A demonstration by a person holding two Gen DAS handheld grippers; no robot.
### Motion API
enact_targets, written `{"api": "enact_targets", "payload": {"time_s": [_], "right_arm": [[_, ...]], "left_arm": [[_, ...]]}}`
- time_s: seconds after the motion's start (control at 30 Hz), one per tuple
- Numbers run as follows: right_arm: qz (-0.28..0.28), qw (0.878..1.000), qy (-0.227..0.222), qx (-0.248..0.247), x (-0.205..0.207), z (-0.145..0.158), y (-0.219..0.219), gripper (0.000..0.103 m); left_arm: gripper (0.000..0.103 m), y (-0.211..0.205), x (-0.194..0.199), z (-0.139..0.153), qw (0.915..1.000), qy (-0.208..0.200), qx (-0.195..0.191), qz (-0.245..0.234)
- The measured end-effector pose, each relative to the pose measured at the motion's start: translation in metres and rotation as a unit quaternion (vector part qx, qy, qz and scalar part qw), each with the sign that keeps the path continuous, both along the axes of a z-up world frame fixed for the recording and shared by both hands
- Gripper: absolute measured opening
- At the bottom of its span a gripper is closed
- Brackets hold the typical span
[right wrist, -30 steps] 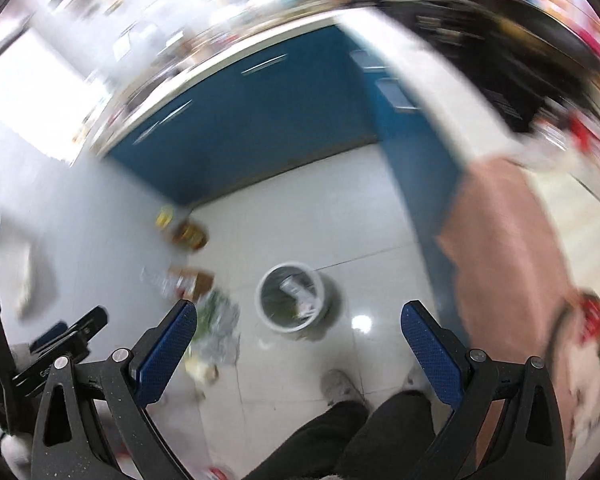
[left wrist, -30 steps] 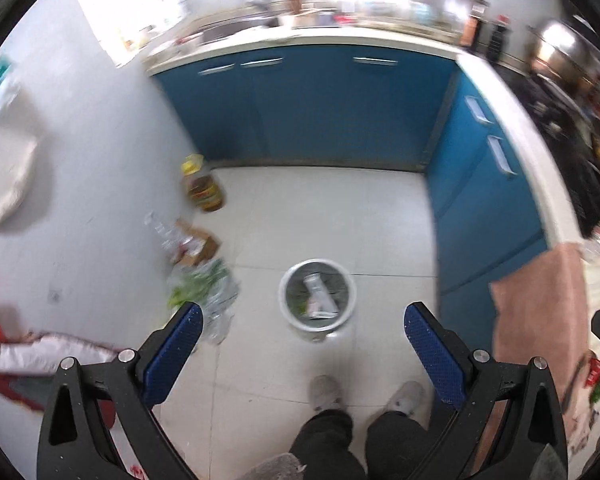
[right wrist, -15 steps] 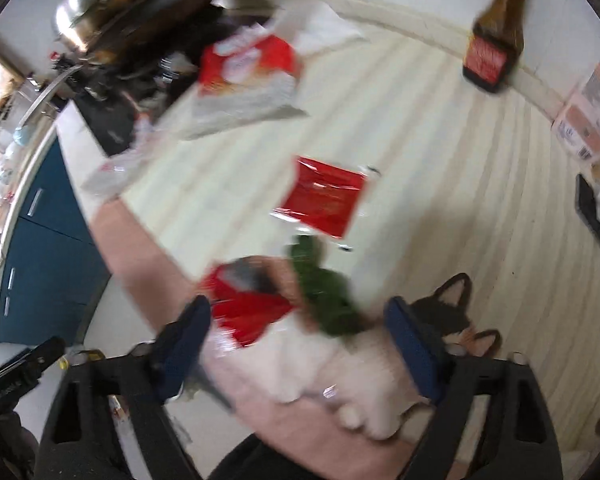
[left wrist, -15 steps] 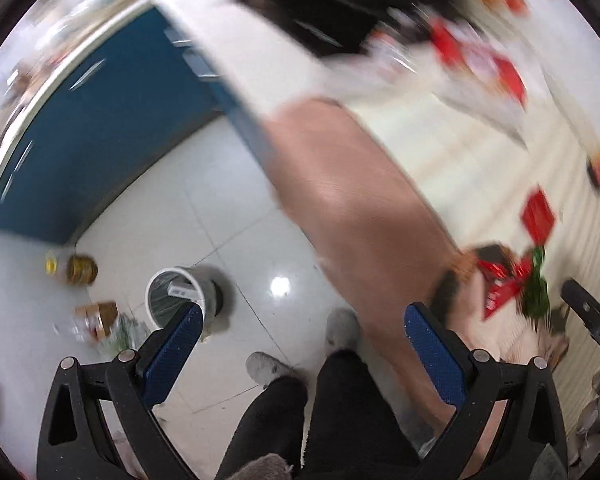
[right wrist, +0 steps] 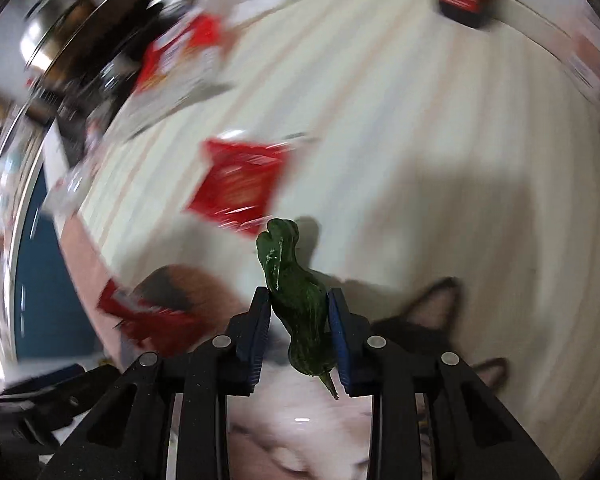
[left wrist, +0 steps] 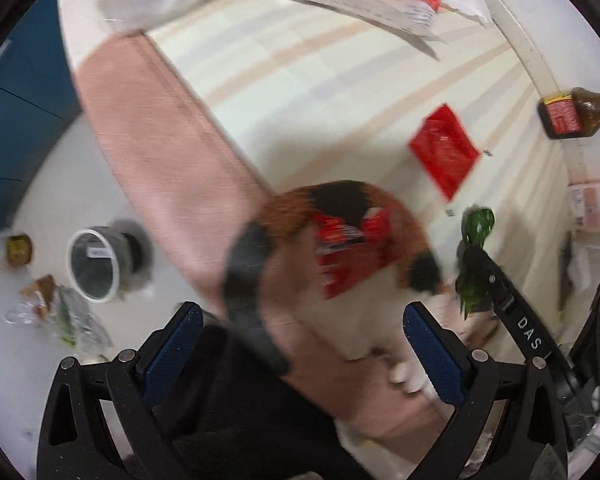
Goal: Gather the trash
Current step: 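Grasp the green pepper with the right tool while the left tool grasps the red wrapper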
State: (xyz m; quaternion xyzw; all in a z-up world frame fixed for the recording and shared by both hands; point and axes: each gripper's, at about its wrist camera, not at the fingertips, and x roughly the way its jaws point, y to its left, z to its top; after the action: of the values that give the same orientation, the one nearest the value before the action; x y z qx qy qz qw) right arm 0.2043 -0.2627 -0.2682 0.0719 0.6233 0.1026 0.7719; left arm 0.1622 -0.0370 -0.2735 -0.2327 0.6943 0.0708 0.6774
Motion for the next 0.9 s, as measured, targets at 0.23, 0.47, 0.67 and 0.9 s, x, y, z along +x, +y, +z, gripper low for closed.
{"api": "enact_targets", "payload": {"time_s": [0.23, 0.47, 0.67, 0.9], "right_arm": [[-0.051, 0.999, -0.006, -0.016, 0.01, 0.001, -0.063, 0.03], [-0.07, 0.997, -0.014, -0.021, 0.002, 0.004, -0.084, 0.03], [-0.053, 0.998, -0.024, -0.025, 0.011, 0.007, -0.058, 0.03], [-0.025, 0.998, -0.047, -0.021, 0.017, 0.026, -0.03, 0.029]], "left_arm": [[0.082, -0.027, 0.025, -0.015, 0.9996, -0.009, 0.003, -0.026], [0.016, -0.053, 0.032, -0.008, 0.9926, -0.033, 0.055, -0.103], [0.001, -0.065, 0.032, 0.016, 0.9813, -0.078, 0.098, -0.146], [0.0, -0.05, 0.024, 0.043, 0.9755, -0.12, 0.121, -0.14]]}}
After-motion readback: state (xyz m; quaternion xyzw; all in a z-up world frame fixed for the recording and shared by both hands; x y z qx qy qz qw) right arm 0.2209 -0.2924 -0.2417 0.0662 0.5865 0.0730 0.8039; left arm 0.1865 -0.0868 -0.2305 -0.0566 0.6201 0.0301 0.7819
